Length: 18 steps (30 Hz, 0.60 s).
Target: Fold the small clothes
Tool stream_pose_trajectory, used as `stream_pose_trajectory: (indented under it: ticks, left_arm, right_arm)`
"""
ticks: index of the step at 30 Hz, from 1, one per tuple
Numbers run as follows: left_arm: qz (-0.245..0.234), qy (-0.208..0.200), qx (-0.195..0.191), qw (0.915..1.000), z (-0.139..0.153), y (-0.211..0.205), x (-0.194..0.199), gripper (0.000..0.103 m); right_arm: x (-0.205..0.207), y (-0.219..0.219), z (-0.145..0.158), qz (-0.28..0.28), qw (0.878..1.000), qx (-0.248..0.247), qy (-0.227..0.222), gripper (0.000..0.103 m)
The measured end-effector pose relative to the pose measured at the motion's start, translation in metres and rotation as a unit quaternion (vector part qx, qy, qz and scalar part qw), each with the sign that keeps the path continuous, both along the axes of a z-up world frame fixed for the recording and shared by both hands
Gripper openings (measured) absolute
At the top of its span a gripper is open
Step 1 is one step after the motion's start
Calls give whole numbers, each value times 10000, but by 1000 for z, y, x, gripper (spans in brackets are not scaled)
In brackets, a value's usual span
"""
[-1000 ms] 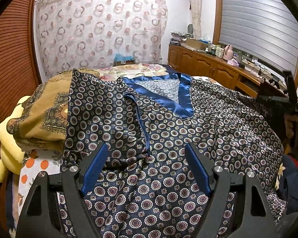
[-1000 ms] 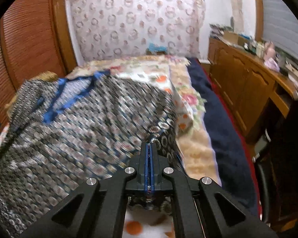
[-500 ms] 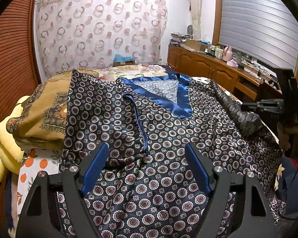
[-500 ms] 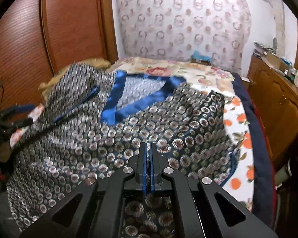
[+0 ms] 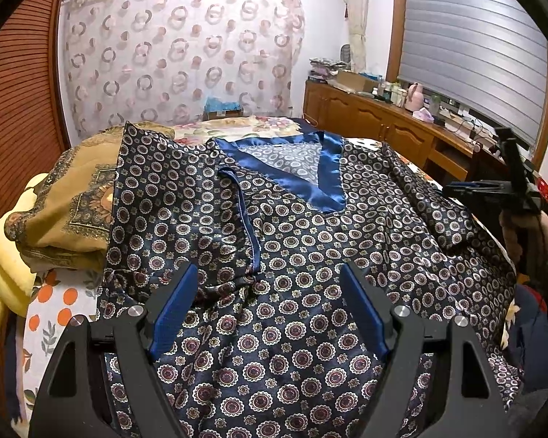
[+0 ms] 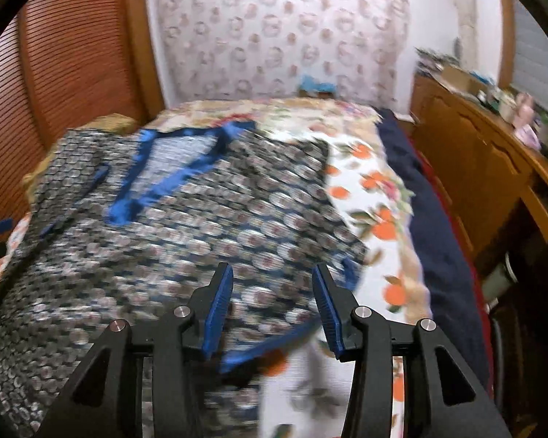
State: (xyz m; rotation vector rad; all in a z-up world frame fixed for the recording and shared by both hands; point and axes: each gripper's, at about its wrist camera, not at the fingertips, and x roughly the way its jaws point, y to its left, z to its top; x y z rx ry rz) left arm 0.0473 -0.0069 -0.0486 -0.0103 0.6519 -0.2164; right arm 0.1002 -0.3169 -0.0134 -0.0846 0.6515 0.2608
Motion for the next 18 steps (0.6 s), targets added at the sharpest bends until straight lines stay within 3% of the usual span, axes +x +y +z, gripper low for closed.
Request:
stream_pose_trajectory:
  ticks: [6, 12, 13, 17, 18]
  left_arm:
    - [-22, 34, 3, 10000, -2, -1, 0, 80]
    - [-36, 46, 7, 10000, -3, -3, 2, 80]
    - [-38, 46, 6, 10000, -3, -4, 2, 80]
    - [-30, 56, 3, 10000, -4, -4, 1, 80]
    - [-25, 58, 1, 10000, -4, -4, 1, 80]
  right_arm:
    - [22, -17, -16, -418, 9986, 28, 323, 47]
    - [30, -11, -17, -345, 9990, -126, 273, 47]
    - [32, -7, -17, -286, 9991, -187, 266, 44]
    - [34, 1, -18, -100, 9990, -364, 248, 7]
    - [36, 1, -18, -47, 9991, -329, 257, 7]
